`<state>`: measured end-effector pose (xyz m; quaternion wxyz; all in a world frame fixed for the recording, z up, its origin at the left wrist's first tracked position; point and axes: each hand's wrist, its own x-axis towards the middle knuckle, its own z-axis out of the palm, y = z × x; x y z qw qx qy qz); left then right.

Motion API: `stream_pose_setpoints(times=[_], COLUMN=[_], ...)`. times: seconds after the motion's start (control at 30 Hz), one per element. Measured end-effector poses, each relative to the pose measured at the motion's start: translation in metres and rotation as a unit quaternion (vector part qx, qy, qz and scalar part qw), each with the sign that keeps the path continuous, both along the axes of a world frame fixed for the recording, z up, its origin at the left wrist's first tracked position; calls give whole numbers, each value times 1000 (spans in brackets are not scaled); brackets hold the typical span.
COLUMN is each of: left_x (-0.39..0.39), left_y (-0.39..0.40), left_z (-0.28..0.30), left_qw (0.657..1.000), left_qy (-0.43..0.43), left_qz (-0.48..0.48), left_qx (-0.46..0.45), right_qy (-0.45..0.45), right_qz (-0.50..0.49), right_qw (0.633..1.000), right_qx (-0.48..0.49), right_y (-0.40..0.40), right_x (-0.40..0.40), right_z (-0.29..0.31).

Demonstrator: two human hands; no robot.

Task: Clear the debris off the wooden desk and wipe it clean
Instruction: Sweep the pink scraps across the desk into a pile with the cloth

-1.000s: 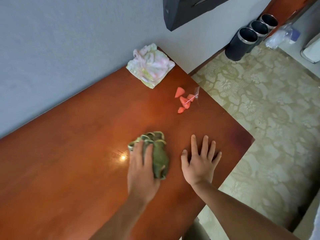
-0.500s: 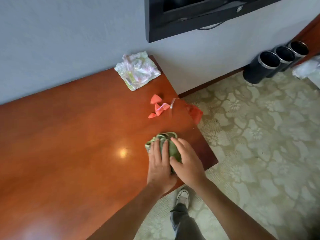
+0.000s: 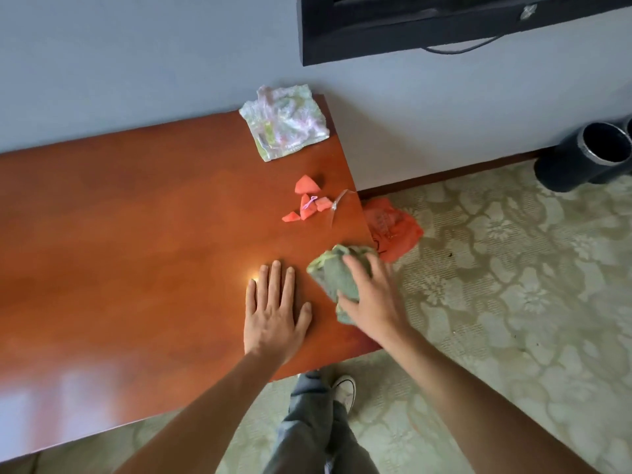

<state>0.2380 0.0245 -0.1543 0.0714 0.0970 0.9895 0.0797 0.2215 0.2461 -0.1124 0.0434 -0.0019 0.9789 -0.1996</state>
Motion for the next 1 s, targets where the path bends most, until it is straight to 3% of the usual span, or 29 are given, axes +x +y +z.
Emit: stream_pose_setpoints(times=[0.07, 0.13, 0.23, 0.33, 0.4, 0.5, 0.57, 0.67, 0.77, 0.83, 0.9, 0.97, 1.0], left_x=[0, 0, 0, 2, 1, 1, 2, 1, 2, 3, 3, 2, 2], left_y=[4, 5, 5, 4, 4, 4, 4, 2, 2, 4, 6, 8, 8], left_z=[0, -1, 0, 3, 6, 7, 6, 3, 4, 5, 8, 11, 11], left_qw=[1000, 1000, 1000, 1000, 999, 997, 995, 991, 990, 990, 989, 985, 983], left_qy=[-1, -4, -6, -3, 9, 35, 55, 81, 96, 99, 103, 102, 101], left_qz=[15, 17, 17, 18, 29, 38, 41, 43, 51, 59, 80, 123, 143], left_qx=[-17, -24, -13, -8, 15, 52, 69, 92, 92, 82, 72, 58, 51], right_qy=[9, 31, 36, 20, 24, 16, 22, 10, -8, -3, 4, -4, 2], right_qz=[-108, -145, 36, 208, 162, -31, -45, 143, 284, 261, 149, 67, 77], right_qw=[994, 989, 998, 978, 986, 999, 999, 988, 959, 965, 988, 998, 997], right_qx=[-21, -23, -45, -15, 16, 15, -5, -55, -18, 31, 48, 15, -10], right_y=[7, -5, -18, 10, 30, 15, -17, -32, -4, 8, 3, -10, -12], right_x=[-17, -18, 6, 7, -13, -24, -15, -4, -33, -47, -47, -32, -21], right_z=[-3, -6, -6, -2, -3, -5, -6, -3, 5, 7, 8, 5, 5])
